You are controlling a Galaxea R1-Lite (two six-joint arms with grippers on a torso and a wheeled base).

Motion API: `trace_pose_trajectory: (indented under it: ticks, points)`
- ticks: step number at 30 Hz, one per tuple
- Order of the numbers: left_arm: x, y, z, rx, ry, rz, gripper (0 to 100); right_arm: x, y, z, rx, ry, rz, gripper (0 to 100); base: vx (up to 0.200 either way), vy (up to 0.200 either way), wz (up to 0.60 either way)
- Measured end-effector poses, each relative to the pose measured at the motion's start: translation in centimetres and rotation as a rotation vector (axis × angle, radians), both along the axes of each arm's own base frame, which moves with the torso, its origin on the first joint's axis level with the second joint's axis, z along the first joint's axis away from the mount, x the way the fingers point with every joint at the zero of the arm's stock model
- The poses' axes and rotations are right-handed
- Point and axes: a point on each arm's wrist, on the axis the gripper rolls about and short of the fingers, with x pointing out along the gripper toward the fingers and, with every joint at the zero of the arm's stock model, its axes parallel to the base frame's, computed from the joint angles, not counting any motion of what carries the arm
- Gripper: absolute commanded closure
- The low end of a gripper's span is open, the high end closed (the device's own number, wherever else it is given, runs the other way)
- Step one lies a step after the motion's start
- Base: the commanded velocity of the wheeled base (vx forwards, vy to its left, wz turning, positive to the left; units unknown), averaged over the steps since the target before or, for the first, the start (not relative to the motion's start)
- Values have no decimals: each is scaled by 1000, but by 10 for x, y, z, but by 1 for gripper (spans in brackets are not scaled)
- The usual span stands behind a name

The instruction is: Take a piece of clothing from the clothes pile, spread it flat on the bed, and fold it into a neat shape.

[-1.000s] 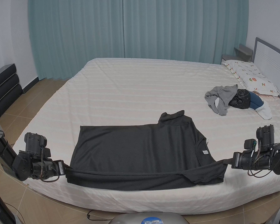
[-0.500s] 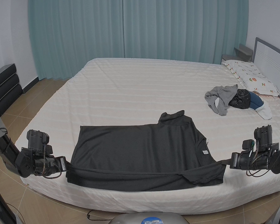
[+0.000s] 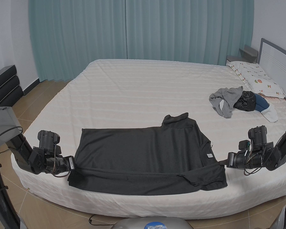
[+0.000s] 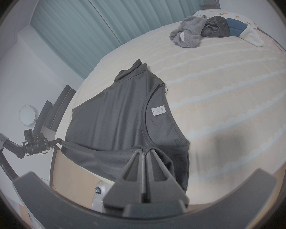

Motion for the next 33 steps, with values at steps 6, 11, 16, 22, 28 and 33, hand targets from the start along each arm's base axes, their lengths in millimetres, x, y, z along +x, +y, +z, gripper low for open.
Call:
trace_pose_trajectory:
  ticks: [6, 11, 16, 22, 28, 33]
  points:
    - [10, -1, -9, -13, 12, 14, 100, 13, 0, -11, 13, 25, -19, 100, 0, 0, 0]
    - [15, -3, -15, -17, 20, 13, 0, 19, 1, -20, 21, 49, -28, 0, 0, 0, 0]
    - [17, -4, -19, -30, 31, 26, 0, 23, 1, -21, 52, 40, -57, 0, 0, 0, 0]
    - [19, -3, -18, -77, 27, 76, 0, 21, 2, -10, 143, 24, -137, 0, 0, 0, 0]
    - [20, 6, -10, -125, 5, 94, 0, -2, 6, -3, 177, 51, -148, 0, 0, 0, 0]
    - [16, 17, 3, -229, -19, 56, 0, -25, 8, -5, 188, 93, -132, 0, 0, 0, 0]
